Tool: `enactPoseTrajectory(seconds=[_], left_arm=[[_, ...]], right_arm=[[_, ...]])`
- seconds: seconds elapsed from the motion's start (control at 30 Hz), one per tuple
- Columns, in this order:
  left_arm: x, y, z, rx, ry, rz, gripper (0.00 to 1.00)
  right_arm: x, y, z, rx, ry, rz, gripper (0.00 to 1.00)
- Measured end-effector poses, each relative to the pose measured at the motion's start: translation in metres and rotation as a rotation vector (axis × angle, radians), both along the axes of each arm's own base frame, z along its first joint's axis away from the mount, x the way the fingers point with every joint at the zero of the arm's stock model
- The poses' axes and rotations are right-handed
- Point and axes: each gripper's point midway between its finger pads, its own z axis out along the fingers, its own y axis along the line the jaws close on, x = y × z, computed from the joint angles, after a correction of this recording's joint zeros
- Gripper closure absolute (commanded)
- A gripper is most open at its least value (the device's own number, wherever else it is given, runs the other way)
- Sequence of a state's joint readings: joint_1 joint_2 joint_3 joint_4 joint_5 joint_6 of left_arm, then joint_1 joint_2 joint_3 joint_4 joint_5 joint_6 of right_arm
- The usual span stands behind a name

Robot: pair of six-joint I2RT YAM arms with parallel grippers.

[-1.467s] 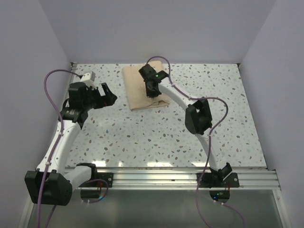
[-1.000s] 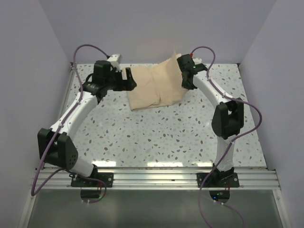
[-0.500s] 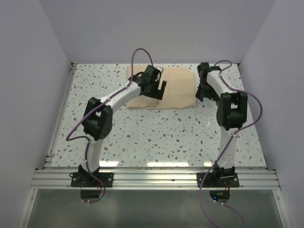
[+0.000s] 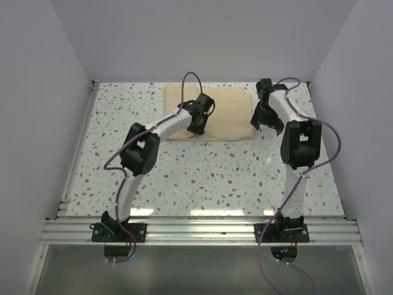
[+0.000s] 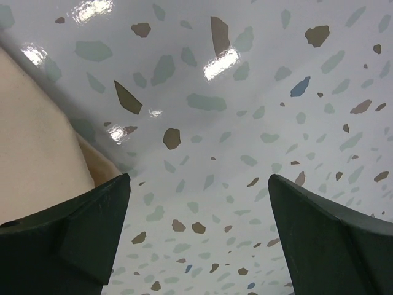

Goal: Open and lay out the surgical kit
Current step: Open the surgical kit at the center of the board.

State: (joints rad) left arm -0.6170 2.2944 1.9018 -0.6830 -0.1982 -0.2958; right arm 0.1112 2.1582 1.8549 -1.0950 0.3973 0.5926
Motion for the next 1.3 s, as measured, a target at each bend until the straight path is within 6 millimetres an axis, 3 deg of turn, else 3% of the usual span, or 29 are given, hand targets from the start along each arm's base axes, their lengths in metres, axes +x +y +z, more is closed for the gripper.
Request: enactPoseTrajectory(seconds=[0.03,0.07,0.27,0.37,0.43,0.5,0.53,0.57,0.6,0.63,0.67,0.7,0.77,0.87,1.03,1.17,1.3], left_arm=[[0.0,-0.002,0.0,-0.003,-0.001,-0.004,0.83],[0.002,-0.004,0.002,-0.005,-0.005,-0.01,1.0],[0.008,-0.004,0.016,-0.005,-0.02,-0.015,1.0],[0.015,0.012,0.035,-0.028,-0.044,0.026,1.0],[0.02,0.046,0.06,-0.058,-0.067,0.104,1.0],[0.025,0.097,0.092,-0.091,-0.108,0.217,1.0],[0.029,0.137,0.118,-0.116,-0.155,0.304,1.0],[0.03,0.167,0.136,-0.129,-0.191,0.371,0.96],[0.029,0.204,0.154,-0.133,-0.234,0.451,0.78],[0.023,0.247,0.173,-0.134,-0.284,0.548,0.24],[0.015,0.275,0.181,-0.116,-0.313,0.611,0.01],[0.004,0.3,0.188,-0.105,-0.336,0.677,0.0],[-0.018,0.325,0.188,-0.076,-0.35,0.748,0.0],[-0.033,0.318,0.165,-0.054,-0.29,0.732,0.0],[-0.062,0.3,0.105,-0.035,-0.105,0.697,0.0],[-0.077,0.296,0.09,-0.043,-0.046,0.689,0.0],[-0.09,0.293,0.091,-0.059,-0.038,0.681,0.0]], right_arm=[[0.0,0.0,0.001,0.0,-0.001,0.001,0.02],[0.001,0.0,0.002,0.0,-0.004,0.002,0.02],[0.005,0.0,0.007,0.0,-0.016,0.005,0.02],[0.014,0.003,0.019,0.015,-0.05,0.013,0.02],[0.024,0.008,0.028,0.043,-0.089,0.023,0.02],[0.036,0.016,0.038,0.082,-0.136,0.034,0.02],[0.041,0.02,0.042,0.101,-0.156,0.038,0.02],[0.048,0.023,0.046,0.118,-0.177,0.043,0.02],[0.054,0.026,0.049,0.133,-0.194,0.045,0.02],[0.06,0.029,0.052,0.148,-0.208,0.05,0.02],[0.066,0.031,0.053,0.156,-0.223,0.051,0.01],[0.072,0.035,0.053,0.173,-0.235,0.054,0.02],[0.081,0.041,0.048,0.206,-0.244,0.061,0.01],[0.091,0.054,0.036,0.268,-0.253,0.08,0.02],[0.121,0.074,0.034,0.366,-0.361,0.106,0.02],[0.152,0.082,0.04,0.406,-0.47,0.109,0.02],[0.191,0.085,0.036,0.417,-0.56,0.091,0.06]])
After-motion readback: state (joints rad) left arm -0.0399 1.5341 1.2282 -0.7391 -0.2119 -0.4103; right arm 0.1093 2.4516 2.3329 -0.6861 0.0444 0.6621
